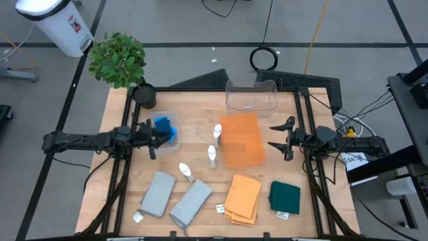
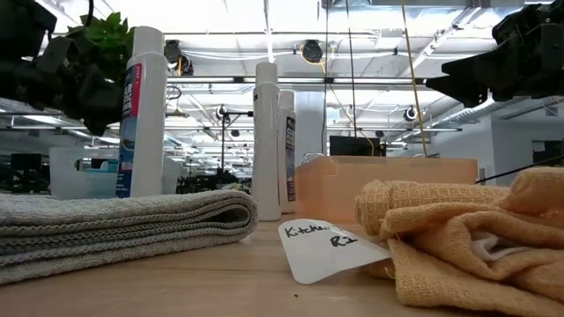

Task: Pick & Place Kitchen Items
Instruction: Put the green microfiber cloth into the orange bin

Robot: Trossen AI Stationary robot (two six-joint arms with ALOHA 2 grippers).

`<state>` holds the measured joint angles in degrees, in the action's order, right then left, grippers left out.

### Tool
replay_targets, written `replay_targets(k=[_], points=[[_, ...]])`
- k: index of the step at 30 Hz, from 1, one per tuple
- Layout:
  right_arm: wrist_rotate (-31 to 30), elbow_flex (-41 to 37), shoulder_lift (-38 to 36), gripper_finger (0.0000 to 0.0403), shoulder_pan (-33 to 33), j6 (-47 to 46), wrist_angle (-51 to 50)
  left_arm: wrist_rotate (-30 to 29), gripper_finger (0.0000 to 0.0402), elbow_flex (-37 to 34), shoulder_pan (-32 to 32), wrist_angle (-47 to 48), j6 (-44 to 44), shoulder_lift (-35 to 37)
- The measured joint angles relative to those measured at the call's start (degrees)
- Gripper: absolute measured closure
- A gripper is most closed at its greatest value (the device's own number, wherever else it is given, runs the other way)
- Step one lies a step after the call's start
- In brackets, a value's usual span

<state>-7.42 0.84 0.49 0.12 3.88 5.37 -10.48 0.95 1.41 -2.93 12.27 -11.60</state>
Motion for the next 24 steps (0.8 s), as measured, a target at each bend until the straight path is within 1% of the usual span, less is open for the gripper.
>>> replay_targets(k=[16, 21, 22, 24], points=[[0.0, 0.0, 0.0, 0.0124, 0.0, 0.0, 0.0, 0.0, 0.0293, 0.0, 0.0, -0.3, 1.5, 0.0], [-1.5, 0.0, 0.0, 0.0124, -0.1, 4.0, 2.6, 0.0, 0.0293, 0.0, 0.0, -0.4, 1.5, 0.0], [-1.1, 0.0, 0.0, 0.0124, -0.1, 3.1, 3.2, 0.0, 0.0293, 0.0, 0.0, -0.5, 1.5, 0.0], [2.3, 0.0, 0.1, 0.0124, 0.0, -4.1, 4.0, 0.0, 0.0293, 0.0, 0.0, -0.5, 1.5, 0.0]])
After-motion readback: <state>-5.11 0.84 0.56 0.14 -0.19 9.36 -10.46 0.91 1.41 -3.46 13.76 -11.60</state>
